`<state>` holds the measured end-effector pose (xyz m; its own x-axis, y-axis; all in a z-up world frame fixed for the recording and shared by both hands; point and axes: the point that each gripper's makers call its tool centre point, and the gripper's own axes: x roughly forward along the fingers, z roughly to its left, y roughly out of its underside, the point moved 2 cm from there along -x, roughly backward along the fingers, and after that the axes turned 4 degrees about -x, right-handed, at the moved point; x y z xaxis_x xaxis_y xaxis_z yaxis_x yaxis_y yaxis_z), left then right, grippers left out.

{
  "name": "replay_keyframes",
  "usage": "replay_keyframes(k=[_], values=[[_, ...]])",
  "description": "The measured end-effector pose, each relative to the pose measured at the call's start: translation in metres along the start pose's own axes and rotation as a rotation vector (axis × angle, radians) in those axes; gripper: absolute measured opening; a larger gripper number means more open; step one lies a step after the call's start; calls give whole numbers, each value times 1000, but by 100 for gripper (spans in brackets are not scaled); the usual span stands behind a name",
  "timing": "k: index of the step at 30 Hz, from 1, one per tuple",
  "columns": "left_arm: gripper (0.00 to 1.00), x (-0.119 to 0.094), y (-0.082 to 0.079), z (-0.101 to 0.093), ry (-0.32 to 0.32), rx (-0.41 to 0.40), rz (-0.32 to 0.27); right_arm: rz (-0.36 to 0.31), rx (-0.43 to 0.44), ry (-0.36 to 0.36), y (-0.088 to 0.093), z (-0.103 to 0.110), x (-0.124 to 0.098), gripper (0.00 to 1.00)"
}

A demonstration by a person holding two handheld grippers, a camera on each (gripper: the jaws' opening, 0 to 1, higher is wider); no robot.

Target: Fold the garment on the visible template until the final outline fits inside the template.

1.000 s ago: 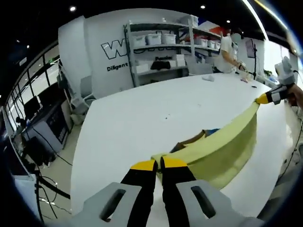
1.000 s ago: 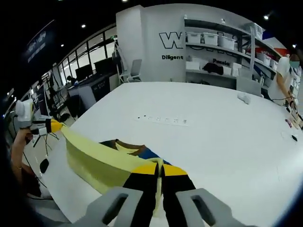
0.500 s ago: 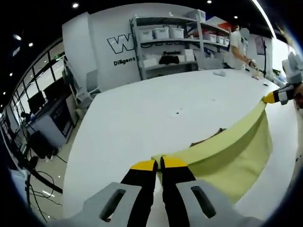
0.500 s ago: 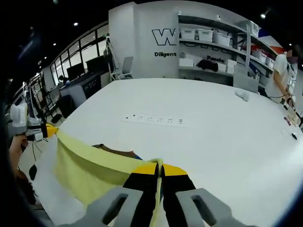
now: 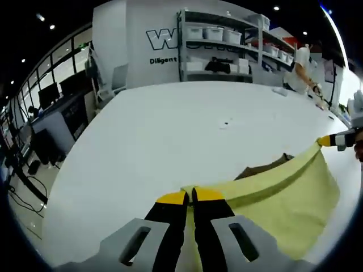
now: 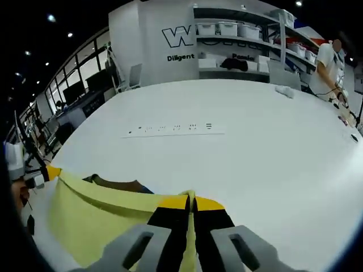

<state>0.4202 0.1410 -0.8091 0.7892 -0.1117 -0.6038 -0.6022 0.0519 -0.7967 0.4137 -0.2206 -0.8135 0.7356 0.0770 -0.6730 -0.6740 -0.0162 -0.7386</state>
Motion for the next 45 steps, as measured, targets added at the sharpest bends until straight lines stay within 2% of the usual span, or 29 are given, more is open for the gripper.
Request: replay_keyframes(k=[6, 8, 14, 21, 22, 25, 26, 27, 28, 29, 31, 32, 33, 34, 35, 38, 43, 45], values=[[10, 11, 7, 2, -9, 7, 6, 33, -24, 4, 15, 0, 12, 0], [10, 14, 12, 2, -5, -4, 32, 44, -44, 6, 20, 0, 15, 0], [10, 22, 17, 3, 6, 11, 48, 60, -78, -9, 31, -2, 23, 0], [10, 24, 26, 0, -11, 40, 65, 54, -93, -21, 29, -3, 23, 0], [10, 23, 25, -1, -11, 56, 57, 50, -118, -33, 28, -2, 23, 0], [11, 20, 20, -2, -5, 108, 29, 28, -106, -50, 27, -2, 20, 0], [13, 16, 14, -3, 19, 167, 1, 13, -131, -54, 26, -3, 17, 3], [16, 15, 12, -6, 42, 189, -13, 6, -161, -65, 26, -2, 16, 9], [23, 14, 10, -7, 61, 196, -19, -7, -180, -74, 25, -1, 14, 14], [29, 12, 8, -12, 108, 217, -33, -18, -200, -86, 24, 1, 11, 22], [39, 9, 6, -13, 142, 224, -46, -20, -271, -105, 24, 3, 8, 29], [42, 7, 7, -14, 174, 254, -36, -22, -283, -108, 24, 3, 7, 31], [43, 6, 6, -13, 181, 286, -41, -22, -329, -107, 25, 3, 3, 32], [43, 4, 8, -11, 195, 347, -41, -12, -345, -110, 27, 3, 2, 32], [43, 3, 9, -10, 201, 364, -39, -8, -344, -113, 28, 4, 1, 33], [50, 4, 18, -9, 227, 371, -21, 7, -355, -137, 32, 6, 3, 38], [47, 11, 21, -7, 237, 388, -10, 11, -371, -139, 36, 6, 12, 35], [48, 18, 18, -8, 238, 361, -20, -19, -322, -141, 29, 8, 18, 36]])
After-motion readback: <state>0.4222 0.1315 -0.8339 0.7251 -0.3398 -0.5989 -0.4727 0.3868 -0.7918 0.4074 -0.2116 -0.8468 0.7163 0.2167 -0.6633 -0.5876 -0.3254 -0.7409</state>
